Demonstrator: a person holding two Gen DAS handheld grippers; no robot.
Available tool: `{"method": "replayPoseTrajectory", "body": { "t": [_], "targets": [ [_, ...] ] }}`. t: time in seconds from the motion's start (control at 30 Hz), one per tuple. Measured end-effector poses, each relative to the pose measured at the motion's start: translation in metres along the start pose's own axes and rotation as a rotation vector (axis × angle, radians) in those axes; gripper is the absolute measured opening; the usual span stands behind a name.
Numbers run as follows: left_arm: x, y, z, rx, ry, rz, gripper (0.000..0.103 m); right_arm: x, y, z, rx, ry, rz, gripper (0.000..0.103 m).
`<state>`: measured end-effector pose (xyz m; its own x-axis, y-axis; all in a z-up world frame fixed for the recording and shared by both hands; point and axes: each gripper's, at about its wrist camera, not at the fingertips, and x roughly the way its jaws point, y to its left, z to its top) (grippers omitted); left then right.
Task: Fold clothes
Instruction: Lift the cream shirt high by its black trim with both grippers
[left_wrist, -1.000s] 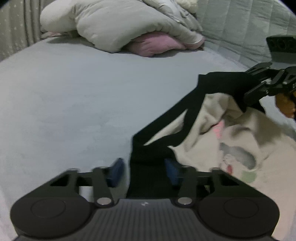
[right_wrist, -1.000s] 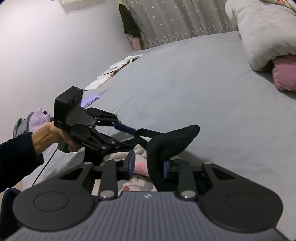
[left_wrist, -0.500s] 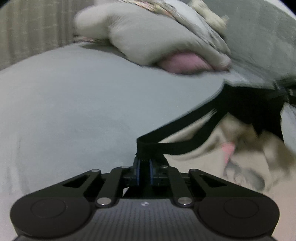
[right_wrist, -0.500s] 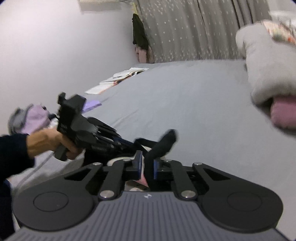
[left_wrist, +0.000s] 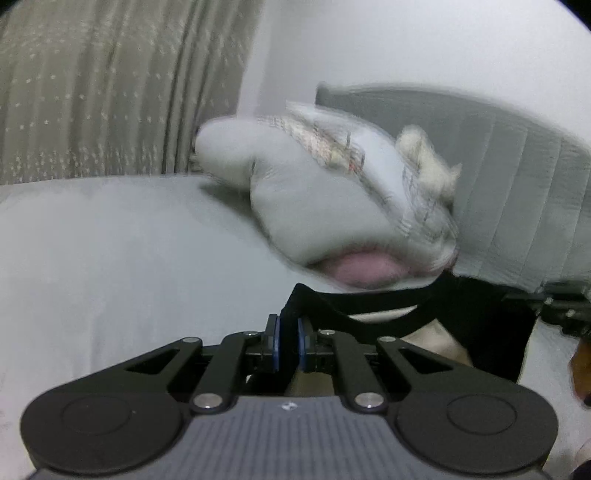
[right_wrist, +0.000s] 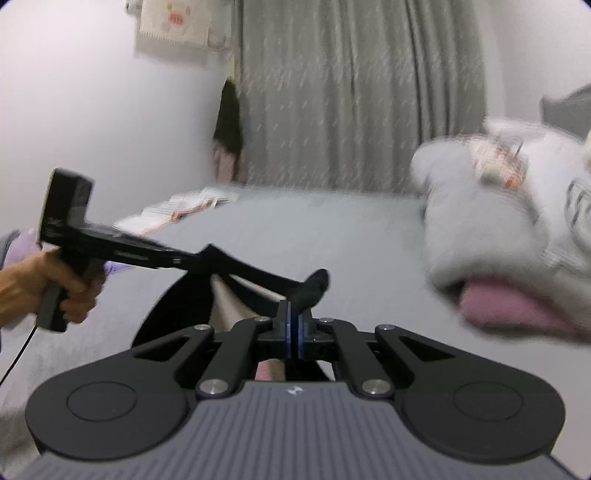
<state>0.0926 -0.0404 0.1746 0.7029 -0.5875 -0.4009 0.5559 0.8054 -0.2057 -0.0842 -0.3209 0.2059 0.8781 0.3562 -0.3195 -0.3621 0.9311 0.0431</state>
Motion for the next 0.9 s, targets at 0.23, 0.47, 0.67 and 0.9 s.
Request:
{"method": "replayPoseTrajectory", "body": {
  "t": [0.23,0.47,0.67,0.9],
  "targets": [
    [-0.122,-0.001,0.05,-0.113,-0.215,-0.025,0.006,-0.072,0.068,0.079,-0.32,-0.181,-0.236,0.003],
    [-0.209,0.0,0.08,-0.136,-0.317,-0.128,0.019,-0.088,0.129,0.095,-0.609,-0.198,-0.411,0.003],
    [-0.17,-0.064,-0.035,0.212,-0.05,-0.03,0.04,-0.1,0.133,0.075,-0.611,-0.142,-0.421,0.003],
    [-0.118,-0.156,-0.153,0.732,-0.08,0.082,0.075,-0.117,0.127,0.076,-0.567,-0.128,-0.421,0.003]
  ]
}}
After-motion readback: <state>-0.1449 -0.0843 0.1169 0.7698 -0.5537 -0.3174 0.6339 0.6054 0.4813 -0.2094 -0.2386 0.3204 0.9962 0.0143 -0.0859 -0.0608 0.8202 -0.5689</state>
